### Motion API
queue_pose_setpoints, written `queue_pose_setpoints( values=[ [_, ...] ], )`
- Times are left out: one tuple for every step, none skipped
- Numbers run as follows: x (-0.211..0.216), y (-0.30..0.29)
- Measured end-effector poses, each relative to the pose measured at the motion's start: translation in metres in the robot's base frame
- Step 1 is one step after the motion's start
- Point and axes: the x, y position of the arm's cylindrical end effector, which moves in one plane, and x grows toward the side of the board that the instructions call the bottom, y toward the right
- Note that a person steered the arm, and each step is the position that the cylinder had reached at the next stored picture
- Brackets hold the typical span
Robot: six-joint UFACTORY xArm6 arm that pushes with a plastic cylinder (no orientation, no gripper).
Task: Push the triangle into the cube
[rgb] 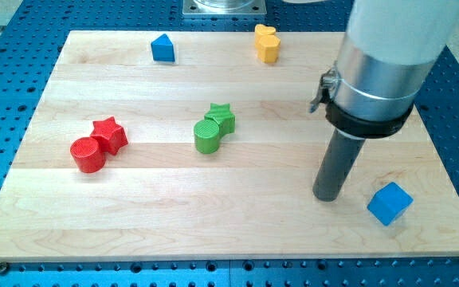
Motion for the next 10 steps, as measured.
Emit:
queue_pose_setpoints(
  values=[
    [0.001,0.056],
    [0.001,0.079],
    [-0.011,0.029],
    [-0.038,-0.090],
    [-0.092,-0.121],
    [-0.142,-0.104],
    [-0.160,-0.177],
    [-0.164,-0.240],
    [-0.169,-0.312],
    [-0.205,-0.357]
  ],
)
